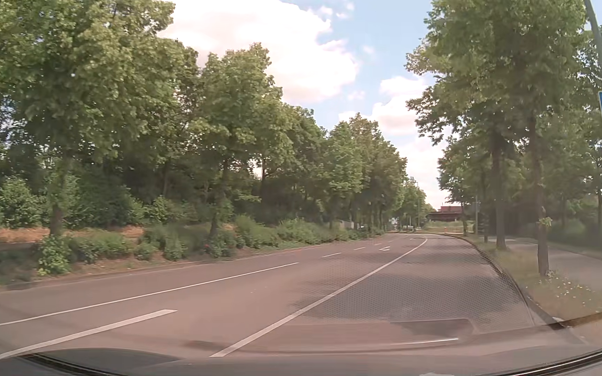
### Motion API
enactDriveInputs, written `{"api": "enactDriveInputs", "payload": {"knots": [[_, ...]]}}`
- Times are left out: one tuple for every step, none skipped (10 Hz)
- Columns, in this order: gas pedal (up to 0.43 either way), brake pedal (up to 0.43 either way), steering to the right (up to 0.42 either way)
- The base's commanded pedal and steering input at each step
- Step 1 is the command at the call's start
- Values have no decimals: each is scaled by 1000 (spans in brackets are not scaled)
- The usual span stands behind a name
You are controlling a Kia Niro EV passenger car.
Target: Follow the waypoints while adhering to traffic rules and regulations
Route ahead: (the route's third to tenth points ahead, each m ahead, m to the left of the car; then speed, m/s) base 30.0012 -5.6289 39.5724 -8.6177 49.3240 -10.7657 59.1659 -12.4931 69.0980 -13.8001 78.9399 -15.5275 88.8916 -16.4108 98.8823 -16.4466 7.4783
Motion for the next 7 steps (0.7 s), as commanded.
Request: {"api": "enactDriveInputs", "payload": {"knots": [[370, 12, 196], [390, 12, 166], [390, 12, 135], [390, 12, 115], [398, 12, 96], [398, 12, 84], [421, 12, 81]]}}
